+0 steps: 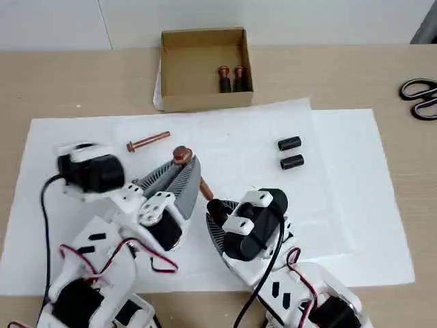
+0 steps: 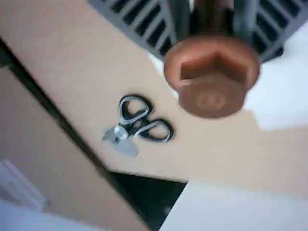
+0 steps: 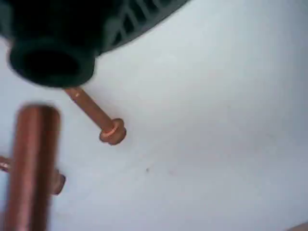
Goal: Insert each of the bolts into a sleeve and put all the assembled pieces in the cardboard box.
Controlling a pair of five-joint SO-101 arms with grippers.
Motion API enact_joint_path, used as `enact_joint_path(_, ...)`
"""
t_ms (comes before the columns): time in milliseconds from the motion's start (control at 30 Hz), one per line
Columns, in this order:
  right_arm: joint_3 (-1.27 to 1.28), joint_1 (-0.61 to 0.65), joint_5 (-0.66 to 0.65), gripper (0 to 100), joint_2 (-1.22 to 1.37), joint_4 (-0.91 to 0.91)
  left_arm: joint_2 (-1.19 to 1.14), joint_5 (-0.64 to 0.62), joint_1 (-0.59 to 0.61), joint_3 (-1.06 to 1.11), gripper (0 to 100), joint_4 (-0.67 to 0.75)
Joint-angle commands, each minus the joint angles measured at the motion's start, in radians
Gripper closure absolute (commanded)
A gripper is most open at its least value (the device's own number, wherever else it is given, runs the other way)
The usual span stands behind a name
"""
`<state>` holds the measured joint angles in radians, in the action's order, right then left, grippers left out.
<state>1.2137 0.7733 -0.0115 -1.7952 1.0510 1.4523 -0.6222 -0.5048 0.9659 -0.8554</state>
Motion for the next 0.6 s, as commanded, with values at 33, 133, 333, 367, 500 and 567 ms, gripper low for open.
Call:
enact_joint_path(33, -0.005, 0.002, -0.011, 99.5, -0.01, -0.028, 0.012, -0.006, -0.009, 0.002, 99, 0.029)
enact_joint_path(133, -0.005, 0.002, -0.011, 99.5, -0.007, -0.058, 0.012, -0.006, -0.054, 0.004, 99, 0.026)
enact_joint_path(333, 0.0, 0.002, -0.011, 99.5, -0.002, -0.065, 0.012, -0.006, -0.081, 0.021, 99, 0.031)
enact_joint_path(367, 0.0, 0.002, -0.011, 99.5, -0.002, -0.067, 0.012, -0.005, -0.081, 0.019, 99, 0.029)
enact_joint_path(500, 0.0, 0.002, -0.012, 99.5, -0.002, -0.07, 0.012, -0.003, -0.081, 0.022, 99, 0.025)
enact_joint_path(567, -0.003, 0.002, -0.017, 99.5, -0.002, -0.07, 0.012, -0.003, -0.095, 0.024, 99, 0.015)
